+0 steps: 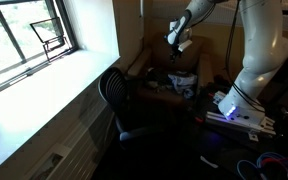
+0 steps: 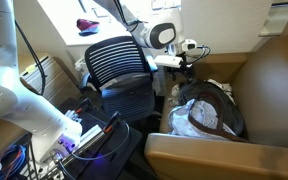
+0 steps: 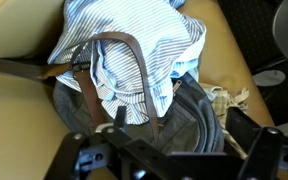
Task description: Remove the belt from the sofa and put it on the black chair
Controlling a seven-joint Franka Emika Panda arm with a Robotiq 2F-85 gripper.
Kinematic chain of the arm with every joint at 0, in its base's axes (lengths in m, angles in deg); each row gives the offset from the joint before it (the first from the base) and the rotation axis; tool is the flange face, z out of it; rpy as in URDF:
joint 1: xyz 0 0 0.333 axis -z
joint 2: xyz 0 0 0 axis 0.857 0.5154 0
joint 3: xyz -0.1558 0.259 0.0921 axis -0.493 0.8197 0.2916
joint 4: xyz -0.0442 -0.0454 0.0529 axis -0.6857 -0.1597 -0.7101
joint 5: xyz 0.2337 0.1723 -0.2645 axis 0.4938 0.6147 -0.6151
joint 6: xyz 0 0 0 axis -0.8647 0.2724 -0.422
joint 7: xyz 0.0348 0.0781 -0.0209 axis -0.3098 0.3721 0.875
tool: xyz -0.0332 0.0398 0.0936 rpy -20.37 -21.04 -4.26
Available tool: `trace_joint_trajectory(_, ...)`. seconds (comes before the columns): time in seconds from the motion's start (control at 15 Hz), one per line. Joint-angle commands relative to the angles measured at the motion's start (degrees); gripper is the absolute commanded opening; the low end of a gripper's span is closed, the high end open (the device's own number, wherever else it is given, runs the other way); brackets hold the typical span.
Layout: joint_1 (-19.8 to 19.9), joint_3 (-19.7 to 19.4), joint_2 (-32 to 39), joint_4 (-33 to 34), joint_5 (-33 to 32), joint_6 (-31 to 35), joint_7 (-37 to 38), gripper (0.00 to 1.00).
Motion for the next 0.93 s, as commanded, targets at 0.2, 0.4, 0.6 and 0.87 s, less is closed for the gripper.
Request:
trace_joint_trajectory(0.2,8.54,5.88,12.31,14.39,-0.79,-10.73,-16.0,1.0)
trace_joint_trajectory(0.4,7.32,2.32,20.15,24.18,-3.56,-16.39,-12.02,1.0)
trace_joint_trajectory(0.6,7.96,2.67,19.95,23.12,-2.65,-12.8,-8.2,1.0)
trace_joint_trajectory(0.87,7.3,2.33,23.04,26.36,-3.16,-9.59,-4.99,1.0)
